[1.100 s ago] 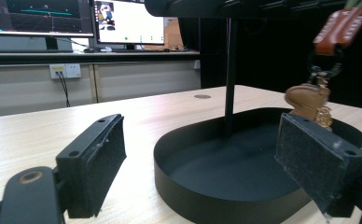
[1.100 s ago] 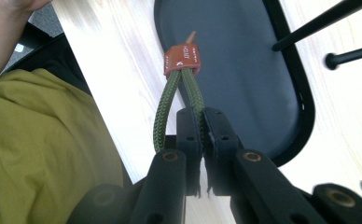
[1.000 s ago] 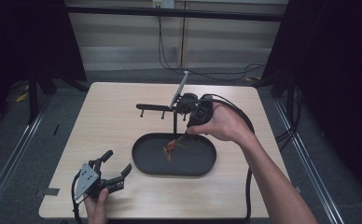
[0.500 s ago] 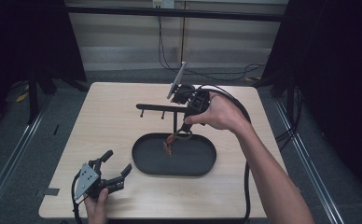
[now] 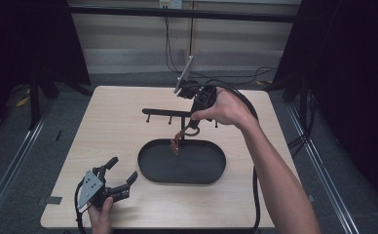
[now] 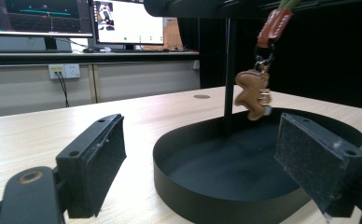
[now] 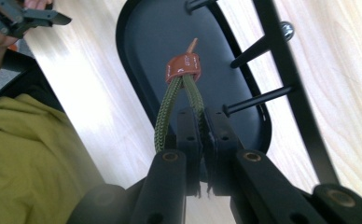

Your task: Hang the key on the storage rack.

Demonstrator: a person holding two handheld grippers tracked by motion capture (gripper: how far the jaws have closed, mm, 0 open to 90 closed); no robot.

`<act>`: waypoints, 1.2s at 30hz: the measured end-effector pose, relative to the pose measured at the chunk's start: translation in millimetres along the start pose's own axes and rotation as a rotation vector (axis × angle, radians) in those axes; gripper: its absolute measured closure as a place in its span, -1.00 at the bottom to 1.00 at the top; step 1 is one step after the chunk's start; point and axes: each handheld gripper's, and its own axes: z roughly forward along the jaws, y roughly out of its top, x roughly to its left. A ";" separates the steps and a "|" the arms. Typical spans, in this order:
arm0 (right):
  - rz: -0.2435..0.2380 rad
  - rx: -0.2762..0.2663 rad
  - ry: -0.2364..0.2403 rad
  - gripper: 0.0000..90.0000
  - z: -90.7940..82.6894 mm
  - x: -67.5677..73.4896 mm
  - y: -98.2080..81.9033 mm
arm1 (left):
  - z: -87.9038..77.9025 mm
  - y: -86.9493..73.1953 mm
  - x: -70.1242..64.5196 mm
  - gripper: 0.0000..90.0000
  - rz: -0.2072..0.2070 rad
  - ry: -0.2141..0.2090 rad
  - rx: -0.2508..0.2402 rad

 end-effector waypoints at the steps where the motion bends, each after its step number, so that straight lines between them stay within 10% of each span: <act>1: 0.003 -0.001 0.000 0.91 0.2 -1.3 0.8 | 0.1 0.0 -0.1 -0.65 -0.002 0.000 -0.001; 36: 0.015 -0.075 -0.014 0.84 10.0 -26.6 3.5 | 0.0 -0.1 0.0 -0.65 0.003 -0.005 -0.004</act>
